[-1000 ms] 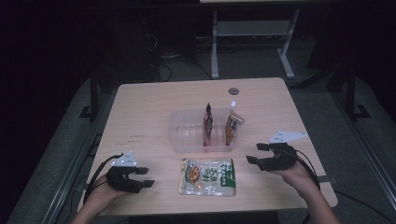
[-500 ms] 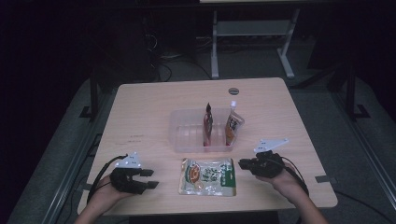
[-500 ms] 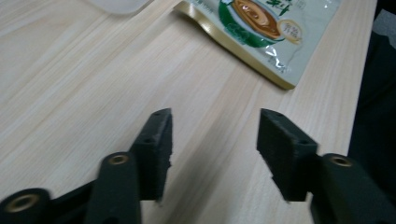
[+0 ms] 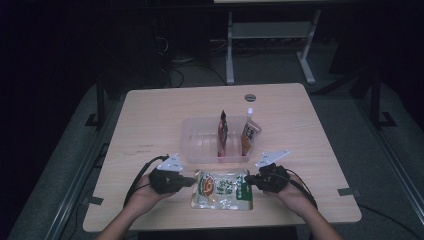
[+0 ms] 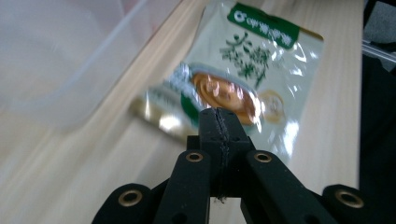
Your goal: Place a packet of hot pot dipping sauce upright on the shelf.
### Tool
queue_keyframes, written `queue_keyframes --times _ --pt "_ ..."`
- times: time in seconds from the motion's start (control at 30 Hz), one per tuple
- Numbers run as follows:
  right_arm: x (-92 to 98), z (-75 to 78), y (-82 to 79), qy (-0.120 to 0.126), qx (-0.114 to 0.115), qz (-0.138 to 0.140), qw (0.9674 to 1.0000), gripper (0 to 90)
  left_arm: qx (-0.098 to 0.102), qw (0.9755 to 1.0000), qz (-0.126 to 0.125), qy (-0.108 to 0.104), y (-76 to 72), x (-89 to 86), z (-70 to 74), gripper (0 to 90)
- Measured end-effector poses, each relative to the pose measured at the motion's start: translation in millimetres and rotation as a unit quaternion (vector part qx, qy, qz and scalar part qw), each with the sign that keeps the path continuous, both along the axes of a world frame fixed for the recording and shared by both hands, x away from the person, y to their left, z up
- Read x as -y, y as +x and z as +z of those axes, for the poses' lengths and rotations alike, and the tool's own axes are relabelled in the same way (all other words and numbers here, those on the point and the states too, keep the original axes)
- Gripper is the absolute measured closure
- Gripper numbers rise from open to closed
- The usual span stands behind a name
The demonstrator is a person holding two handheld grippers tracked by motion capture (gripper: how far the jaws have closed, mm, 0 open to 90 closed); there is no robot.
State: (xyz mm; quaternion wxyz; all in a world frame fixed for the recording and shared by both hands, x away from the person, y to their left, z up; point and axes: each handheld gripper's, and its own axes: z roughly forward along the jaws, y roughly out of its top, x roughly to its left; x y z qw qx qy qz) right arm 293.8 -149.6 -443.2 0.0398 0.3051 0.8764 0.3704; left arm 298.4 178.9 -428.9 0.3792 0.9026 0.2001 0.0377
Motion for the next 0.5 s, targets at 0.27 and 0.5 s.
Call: queue_keyframes --times 0.27,0.5 --pt "-4.3 -8.2 5.1 -0.016 -0.006 0.002 0.9999 89.1 0.030 0.9995 0.011 0.001 24.9 27.8 -1.0 88.6" --pt "-5.9 -8.9 3.1 -0.019 -0.007 0.008 0.9998 89.6 0.033 0.9990 0.015 0.024 40.0 46.1 -10.4 88.9"
